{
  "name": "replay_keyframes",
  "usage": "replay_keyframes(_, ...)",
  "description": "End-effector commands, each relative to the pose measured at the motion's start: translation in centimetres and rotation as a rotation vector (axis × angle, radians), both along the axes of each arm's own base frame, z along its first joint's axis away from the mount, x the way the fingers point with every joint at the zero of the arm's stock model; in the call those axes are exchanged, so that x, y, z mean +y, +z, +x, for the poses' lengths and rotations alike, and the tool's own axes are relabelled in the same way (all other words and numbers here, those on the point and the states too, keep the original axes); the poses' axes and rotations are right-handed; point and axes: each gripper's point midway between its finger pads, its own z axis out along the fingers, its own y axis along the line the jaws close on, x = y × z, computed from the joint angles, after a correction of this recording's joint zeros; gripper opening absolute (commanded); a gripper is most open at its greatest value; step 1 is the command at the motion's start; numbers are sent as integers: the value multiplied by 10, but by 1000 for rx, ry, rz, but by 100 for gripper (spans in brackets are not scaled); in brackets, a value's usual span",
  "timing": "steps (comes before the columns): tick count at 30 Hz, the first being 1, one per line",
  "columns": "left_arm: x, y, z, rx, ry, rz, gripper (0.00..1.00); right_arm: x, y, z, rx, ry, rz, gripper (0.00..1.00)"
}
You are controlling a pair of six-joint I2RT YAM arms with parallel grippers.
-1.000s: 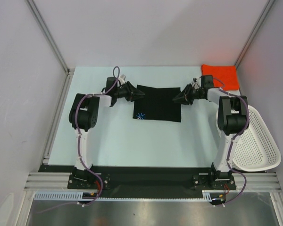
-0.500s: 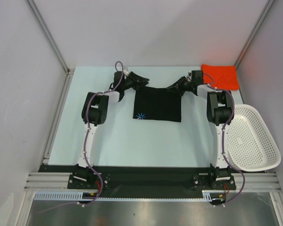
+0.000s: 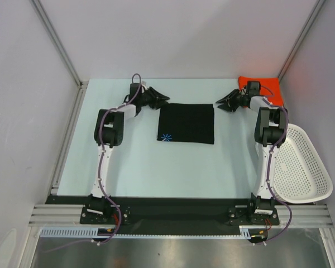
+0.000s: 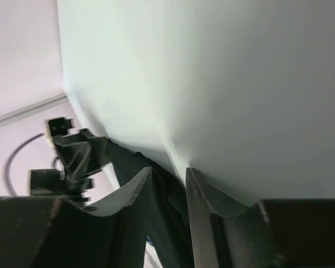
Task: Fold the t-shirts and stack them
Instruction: Fold the tshirt, then neatly place the folded tshirt to the corner
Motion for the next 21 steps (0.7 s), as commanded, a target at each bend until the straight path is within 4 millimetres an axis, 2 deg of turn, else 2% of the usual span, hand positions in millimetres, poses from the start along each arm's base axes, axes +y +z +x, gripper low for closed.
replay_keyframes(1,24,42,0,-96,-62,219,42,-5,17,-8,-11,63,-136,38)
replay_keyframes(2,25,57,-1,-125,-74,261,43,-7,26,-10,-21,71,-155,39)
replay_keyframes(3,32,82,-8,-172,-89,331,44,-10,46,-14,-36,75,-188,43)
replay_keyframes(5,37,106,-22,-212,-101,402,46,-13,64,-22,-77,111,-250,47)
replay_keyframes(6,45,110,-29,-230,-100,479,47,-16,66,-33,-43,115,-281,52)
replay_keyframes(7,48,149,-40,-298,-89,509,47,-19,86,-40,-84,141,-329,54)
replay_keyframes(8,51,148,-52,-295,-92,553,48,-21,91,-48,-80,152,-354,56)
replay_keyframes(9,45,150,-68,-307,-127,604,51,-21,89,-64,-42,165,-381,60)
replay_keyframes(10,49,184,-81,-363,-92,643,52,-22,108,-74,-72,169,-405,61)
replay_keyframes(11,36,176,-103,-350,-130,667,52,-23,117,-83,-87,176,-425,62)
replay_keyframes(12,32,182,-119,-350,-135,678,54,-23,119,-93,-85,175,-448,65)
replay_keyframes(13,28,186,-132,-350,-120,685,55,-23,111,-109,-57,181,-455,66)
replay_keyframes(14,15,186,-170,-350,-150,665,55,-23,136,-121,-108,170,-469,68)
replay_keyframes(15,3,194,-181,-358,-116,602,57,-23,140,-130,-110,167,-476,70)
replay_keyframes(16,-4,194,-196,-351,-101,566,58,-22,135,-145,-86,173,-477,70)
replay_keyframes(17,-15,184,-233,-333,-122,526,58,-23,152,-154,-123,163,-492,71)
replay_keyframes(18,-27,194,-240,-325,-68,424,61,-23,155,-164,-124,164,-511,75)
replay_keyframes(19,-27,165,-262,-259,-61,399,61,-24,149,-175,-105,165,-523,76)
replay_keyframes(20,-46,198,-273,-290,4,219,61,-26,161,-184,-128,149,-550,77)
replay_keyframes(21,-51,200,-283,-276,35,136,61,-26,162,-190,-132,147,-560,78)
